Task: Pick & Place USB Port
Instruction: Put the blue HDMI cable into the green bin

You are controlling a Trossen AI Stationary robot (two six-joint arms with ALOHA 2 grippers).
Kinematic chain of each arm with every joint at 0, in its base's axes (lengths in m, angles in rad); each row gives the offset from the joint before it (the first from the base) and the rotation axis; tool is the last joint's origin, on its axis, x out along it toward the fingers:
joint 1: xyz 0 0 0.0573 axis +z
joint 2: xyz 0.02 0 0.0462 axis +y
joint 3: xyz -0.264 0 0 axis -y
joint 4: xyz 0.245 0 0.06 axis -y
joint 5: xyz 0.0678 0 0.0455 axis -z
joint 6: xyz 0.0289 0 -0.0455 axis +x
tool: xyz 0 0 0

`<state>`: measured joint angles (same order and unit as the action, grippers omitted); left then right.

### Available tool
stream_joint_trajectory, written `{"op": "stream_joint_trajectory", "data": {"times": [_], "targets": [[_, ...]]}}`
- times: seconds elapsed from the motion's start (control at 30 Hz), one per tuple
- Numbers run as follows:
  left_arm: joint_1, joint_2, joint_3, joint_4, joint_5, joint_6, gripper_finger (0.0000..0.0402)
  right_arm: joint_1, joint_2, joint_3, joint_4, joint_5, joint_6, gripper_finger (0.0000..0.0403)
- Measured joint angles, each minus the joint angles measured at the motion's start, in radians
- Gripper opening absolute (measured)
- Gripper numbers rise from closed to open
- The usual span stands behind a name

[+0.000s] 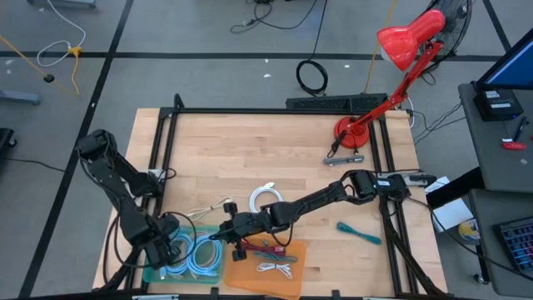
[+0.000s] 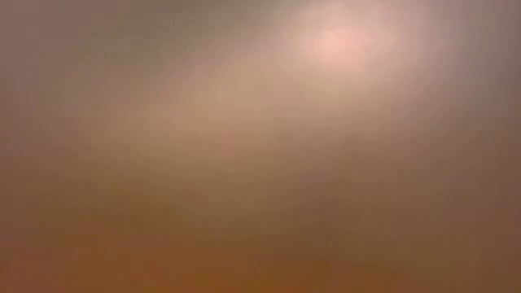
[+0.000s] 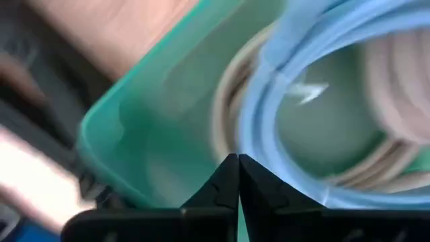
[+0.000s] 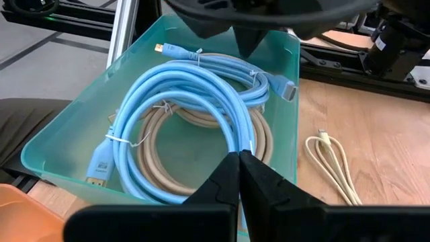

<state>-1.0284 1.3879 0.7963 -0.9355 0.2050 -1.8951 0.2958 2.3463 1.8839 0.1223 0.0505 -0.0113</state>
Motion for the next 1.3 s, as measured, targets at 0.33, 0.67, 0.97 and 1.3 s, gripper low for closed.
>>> {"op": "stream_joint_trajectory", "data": {"times": [0.33, 0.67, 0.97, 1.3], "targets": [[0.003, -0.019, 0.0, 0.173, -0.154, 0.08, 0.0003, 0.0, 0.0, 0.0, 0.001, 0.0, 0.004, 0.0], [0.008, 0.117, 0.001, 0.243, -0.042, 0.158, 0.0009, 0.0, 0.0, 0.0, 0.001, 0.0, 0.004, 0.0], [-0.026, 0.151, 0.002, 0.089, 0.159, 0.059, 0.001, 0.0, 0.0, 0.0, 0.001, 0.0, 0.004, 0.0], [-0.035, 0.147, 0.002, 0.096, 0.154, 0.033, 0.001, 0.0, 0.0, 0.0, -0.001, 0.0, 0.004, 0.0]]}}
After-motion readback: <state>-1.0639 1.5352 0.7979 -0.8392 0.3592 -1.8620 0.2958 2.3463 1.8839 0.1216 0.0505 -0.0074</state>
